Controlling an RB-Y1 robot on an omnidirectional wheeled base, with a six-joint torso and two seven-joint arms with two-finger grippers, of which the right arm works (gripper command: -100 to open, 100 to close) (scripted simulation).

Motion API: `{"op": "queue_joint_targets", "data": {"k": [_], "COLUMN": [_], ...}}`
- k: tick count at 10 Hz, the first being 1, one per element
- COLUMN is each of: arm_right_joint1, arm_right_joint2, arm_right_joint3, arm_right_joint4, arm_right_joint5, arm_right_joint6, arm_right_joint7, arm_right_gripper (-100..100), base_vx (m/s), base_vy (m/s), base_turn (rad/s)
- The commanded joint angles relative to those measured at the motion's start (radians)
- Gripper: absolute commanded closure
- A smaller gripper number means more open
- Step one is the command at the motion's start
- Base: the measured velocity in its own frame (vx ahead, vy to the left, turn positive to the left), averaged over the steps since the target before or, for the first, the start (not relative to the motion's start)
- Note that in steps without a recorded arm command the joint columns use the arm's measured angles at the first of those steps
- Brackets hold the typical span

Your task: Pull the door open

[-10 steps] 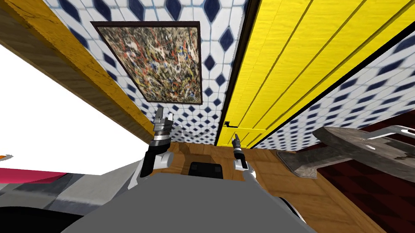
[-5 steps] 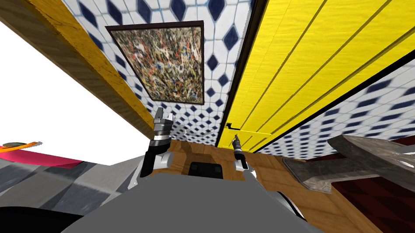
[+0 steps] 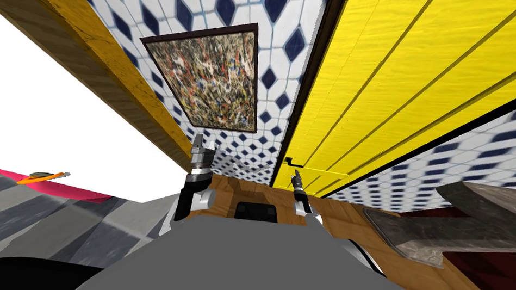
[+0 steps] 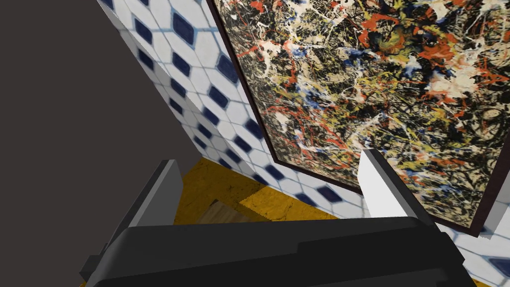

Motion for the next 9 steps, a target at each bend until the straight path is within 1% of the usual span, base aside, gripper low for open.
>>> {"op": "queue_joint_targets", "data": {"k": [1,2,4,5,6,7,8,9], "arm_right_joint1": [0.021,0.032,0.032,0.051,0.051,0.051,0.051,0.063], "arm_right_joint2": [-0.020,-0.035,-0.035,-0.063,-0.063,-0.063,-0.063,-0.080], "arm_right_joint3": [-0.002,-0.003,-0.003,-0.005,-0.005,-0.005,-0.005,-0.006], "arm_right_joint4": [-0.010,-0.006,-0.006,0.000,0.029,0.028,0.000,0.004], "arm_right_joint5": [-0.020,-0.034,-0.034,-0.058,-0.058,-0.058,-0.058,-0.074], "arm_right_joint6": [-0.005,-0.014,-0.014,-0.031,-0.031,-0.031,-0.031,-0.042], "arm_right_joint7": [-0.011,-0.019,-0.019,-0.034,-0.034,-0.034,-0.034,-0.043], "arm_right_gripper": [-100,-100,-100,-100,-100,-100,-100,-100], "base_vx": [0.208,0.201,0.086,0.145,0.165,0.065,0.002,0.097], "base_vy": [0.058,0.023,0.011,0.016,-0.014,-0.023,-0.011,-0.023], "base_turn": [0.148,0.165,0.011,0.184,0.107,-0.009,-0.013,0.114]}}
